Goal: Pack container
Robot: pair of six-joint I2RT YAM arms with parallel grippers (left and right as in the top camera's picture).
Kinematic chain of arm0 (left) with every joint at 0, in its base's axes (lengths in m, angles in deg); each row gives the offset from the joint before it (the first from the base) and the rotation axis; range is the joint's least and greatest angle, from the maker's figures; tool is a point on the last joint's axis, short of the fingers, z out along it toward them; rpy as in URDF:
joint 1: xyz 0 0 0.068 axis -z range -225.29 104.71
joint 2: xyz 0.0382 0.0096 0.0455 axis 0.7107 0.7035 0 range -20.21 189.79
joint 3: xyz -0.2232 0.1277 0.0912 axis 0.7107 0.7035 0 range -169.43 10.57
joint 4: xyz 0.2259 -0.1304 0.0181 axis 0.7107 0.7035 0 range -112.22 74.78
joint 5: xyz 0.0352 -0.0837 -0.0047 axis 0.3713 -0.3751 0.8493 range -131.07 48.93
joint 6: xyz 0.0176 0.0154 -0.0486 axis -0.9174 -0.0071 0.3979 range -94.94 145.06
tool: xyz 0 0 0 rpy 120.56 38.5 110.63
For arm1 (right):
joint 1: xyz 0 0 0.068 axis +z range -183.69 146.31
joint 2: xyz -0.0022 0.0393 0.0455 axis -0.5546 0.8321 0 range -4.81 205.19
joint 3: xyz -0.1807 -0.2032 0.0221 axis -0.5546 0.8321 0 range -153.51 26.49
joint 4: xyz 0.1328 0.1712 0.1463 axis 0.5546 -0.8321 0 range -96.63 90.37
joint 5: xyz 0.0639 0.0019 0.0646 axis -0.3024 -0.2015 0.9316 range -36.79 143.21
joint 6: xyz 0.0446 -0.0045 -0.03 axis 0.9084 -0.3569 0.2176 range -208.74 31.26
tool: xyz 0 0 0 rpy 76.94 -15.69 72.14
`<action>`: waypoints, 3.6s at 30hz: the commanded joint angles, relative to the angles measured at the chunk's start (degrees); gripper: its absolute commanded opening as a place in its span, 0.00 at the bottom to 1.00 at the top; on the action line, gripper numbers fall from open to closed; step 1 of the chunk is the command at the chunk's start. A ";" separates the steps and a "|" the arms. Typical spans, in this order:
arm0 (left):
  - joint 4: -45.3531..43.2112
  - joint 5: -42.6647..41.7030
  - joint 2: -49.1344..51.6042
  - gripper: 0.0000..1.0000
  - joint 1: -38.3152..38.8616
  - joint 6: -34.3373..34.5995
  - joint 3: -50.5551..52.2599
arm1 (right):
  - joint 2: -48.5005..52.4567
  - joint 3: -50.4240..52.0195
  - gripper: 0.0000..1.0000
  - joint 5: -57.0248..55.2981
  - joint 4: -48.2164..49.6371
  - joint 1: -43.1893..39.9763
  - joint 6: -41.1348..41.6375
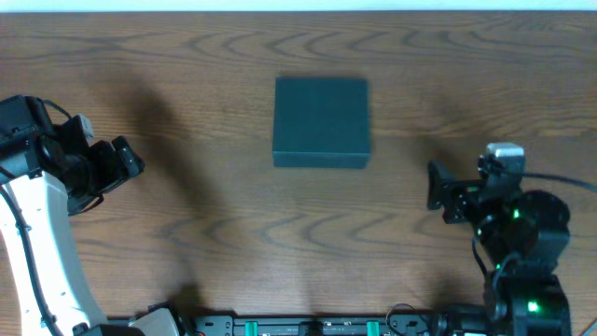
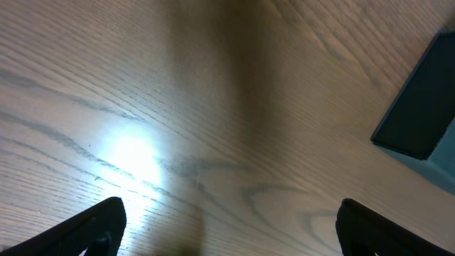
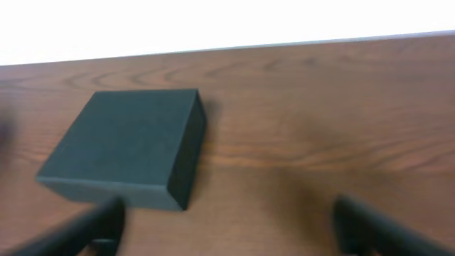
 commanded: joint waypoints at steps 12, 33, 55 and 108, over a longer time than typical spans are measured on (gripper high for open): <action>0.13 0.68 0.09 0.95 -0.17 -0.63 -0.17 | -18.51 25.22 0.99 -12.17 41.22 0.09 -0.35; 0.13 0.68 0.09 0.95 -0.20 -0.63 -0.17 | -31.76 34.99 0.99 -9.27 27.36 -0.63 -0.31; 0.13 0.68 0.09 0.95 -0.17 -0.61 -0.17 | -31.65 34.99 0.99 -11.58 22.29 1.25 5.27; -65.94 11.56 -78.53 0.95 20.63 -12.07 75.73 | -31.65 34.99 0.99 -11.61 22.29 1.25 5.27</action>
